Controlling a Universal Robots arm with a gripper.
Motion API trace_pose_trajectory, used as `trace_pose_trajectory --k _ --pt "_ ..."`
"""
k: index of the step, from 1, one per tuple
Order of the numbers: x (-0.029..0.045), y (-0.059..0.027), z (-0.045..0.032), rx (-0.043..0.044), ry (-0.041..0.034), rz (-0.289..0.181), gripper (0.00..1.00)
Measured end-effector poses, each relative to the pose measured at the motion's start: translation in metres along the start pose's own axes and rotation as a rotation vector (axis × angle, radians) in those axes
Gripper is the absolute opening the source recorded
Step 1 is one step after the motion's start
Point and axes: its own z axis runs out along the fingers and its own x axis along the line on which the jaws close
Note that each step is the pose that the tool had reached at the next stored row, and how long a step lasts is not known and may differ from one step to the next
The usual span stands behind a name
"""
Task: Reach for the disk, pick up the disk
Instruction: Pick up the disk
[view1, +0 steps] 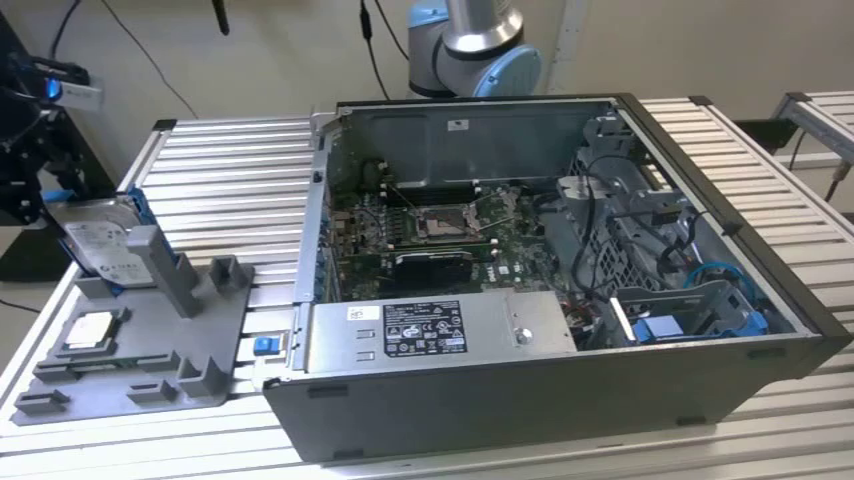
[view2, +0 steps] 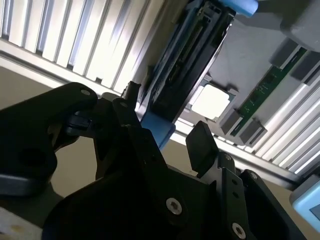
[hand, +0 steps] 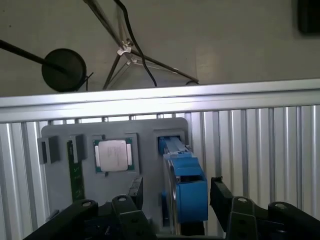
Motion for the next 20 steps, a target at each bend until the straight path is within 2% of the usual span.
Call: trace_pose_trajectory --k 14,20 --pt "-0.0009 0.0001 0.0252 -0.0001 0.0 -0.005 1.0" --pt "-0.001 0.0001 0.0324 -0.0001 -0.0006 -0.006 1.0"
